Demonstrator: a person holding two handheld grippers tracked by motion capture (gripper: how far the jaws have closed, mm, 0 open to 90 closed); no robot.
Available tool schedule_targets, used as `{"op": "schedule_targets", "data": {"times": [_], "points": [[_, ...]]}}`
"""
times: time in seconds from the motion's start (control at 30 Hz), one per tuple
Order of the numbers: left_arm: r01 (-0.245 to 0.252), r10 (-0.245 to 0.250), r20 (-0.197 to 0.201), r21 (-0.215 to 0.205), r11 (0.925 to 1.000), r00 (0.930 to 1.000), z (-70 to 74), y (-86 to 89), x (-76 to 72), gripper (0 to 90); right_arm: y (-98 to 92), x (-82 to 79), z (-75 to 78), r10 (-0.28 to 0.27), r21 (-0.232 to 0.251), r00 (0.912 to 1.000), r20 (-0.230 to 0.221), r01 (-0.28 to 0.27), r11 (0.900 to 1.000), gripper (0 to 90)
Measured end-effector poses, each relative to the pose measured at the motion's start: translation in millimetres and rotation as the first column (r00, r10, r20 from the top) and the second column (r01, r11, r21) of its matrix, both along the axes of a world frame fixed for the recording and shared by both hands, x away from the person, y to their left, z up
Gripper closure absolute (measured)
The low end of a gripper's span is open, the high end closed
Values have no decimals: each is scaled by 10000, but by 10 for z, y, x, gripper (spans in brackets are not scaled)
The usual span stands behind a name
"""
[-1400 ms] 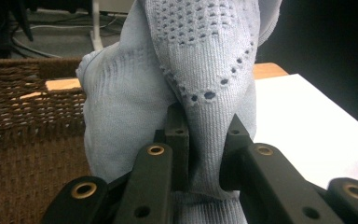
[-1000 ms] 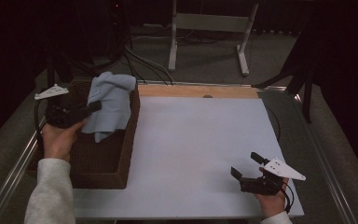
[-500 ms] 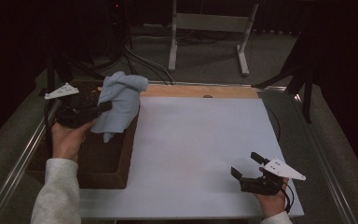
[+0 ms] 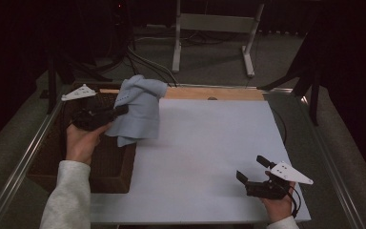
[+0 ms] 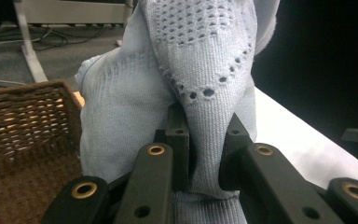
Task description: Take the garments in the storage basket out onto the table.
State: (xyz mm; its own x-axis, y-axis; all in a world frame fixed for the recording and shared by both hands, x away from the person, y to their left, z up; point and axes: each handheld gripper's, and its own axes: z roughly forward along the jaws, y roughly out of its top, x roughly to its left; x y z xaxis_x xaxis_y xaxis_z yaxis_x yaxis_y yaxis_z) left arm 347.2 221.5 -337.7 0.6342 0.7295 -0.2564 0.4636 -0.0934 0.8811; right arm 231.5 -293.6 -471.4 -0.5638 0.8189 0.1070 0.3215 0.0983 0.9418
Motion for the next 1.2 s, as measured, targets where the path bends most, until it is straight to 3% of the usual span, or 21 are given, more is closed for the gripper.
{"op": "schedule_targets", "data": {"times": [0.3, 0.6, 1.2], "points": [[409, -409, 18, -198, 9990, 9992, -24, -186, 2, 792, -2, -1, 1, 1, -3, 10000, -1, -1, 10000, 11], [675, -675, 68, -23, 9977, 9977, -44, -350, -20, 792, 0, -4, 3, 3, 9, 10000, -15, -3, 10000, 11], [1196, -1196, 47, -140, 9927, 9928, -89, -589, -65, 805, -2, -4, 4, 7, 15, 10000, -5, -7, 10000, 11]]}}
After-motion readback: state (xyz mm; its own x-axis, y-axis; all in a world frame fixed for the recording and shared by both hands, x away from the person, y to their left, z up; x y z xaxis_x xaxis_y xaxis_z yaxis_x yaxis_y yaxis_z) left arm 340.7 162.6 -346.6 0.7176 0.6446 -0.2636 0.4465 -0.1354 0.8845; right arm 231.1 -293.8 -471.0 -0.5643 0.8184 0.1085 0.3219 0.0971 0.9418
